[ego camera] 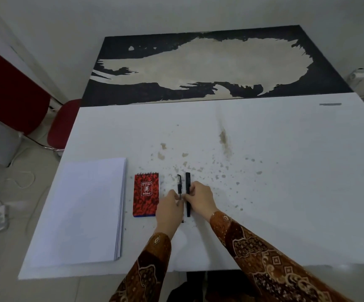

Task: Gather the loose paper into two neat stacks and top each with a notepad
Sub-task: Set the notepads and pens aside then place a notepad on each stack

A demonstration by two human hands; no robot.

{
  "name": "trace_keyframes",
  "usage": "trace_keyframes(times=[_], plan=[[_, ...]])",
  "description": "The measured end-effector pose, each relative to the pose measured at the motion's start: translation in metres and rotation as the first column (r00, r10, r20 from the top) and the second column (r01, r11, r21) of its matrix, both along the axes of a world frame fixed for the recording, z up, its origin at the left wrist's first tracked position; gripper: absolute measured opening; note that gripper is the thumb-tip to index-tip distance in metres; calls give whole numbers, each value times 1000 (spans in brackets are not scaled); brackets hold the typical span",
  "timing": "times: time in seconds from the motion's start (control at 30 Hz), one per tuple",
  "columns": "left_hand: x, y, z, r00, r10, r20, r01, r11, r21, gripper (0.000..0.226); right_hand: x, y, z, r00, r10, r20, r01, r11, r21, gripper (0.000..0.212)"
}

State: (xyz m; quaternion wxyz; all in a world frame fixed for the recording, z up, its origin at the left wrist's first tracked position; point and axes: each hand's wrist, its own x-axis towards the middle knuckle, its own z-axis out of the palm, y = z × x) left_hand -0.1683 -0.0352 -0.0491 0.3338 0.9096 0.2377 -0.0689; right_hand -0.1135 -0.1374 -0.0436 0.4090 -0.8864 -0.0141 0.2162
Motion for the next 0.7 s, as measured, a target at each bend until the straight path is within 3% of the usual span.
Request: trace_keyframes(times=[0.33, 0.5, 0.7], plan=[[-4, 1, 2, 999, 2, 34, -1, 998, -55, 13, -9, -1, -1, 999, -42, -8, 42, 998, 37, 15], [-18, 8, 22, 992, -6, 128, 23, 991, -135, 13, -22, 2, 12, 985, -150, 80, 140, 983, 122, 4], [-54, 42, 47, 945, 163, 284, -128, 982, -140, 5, -51, 26, 29, 993, 17, 117, -43, 975, 219, 8]])
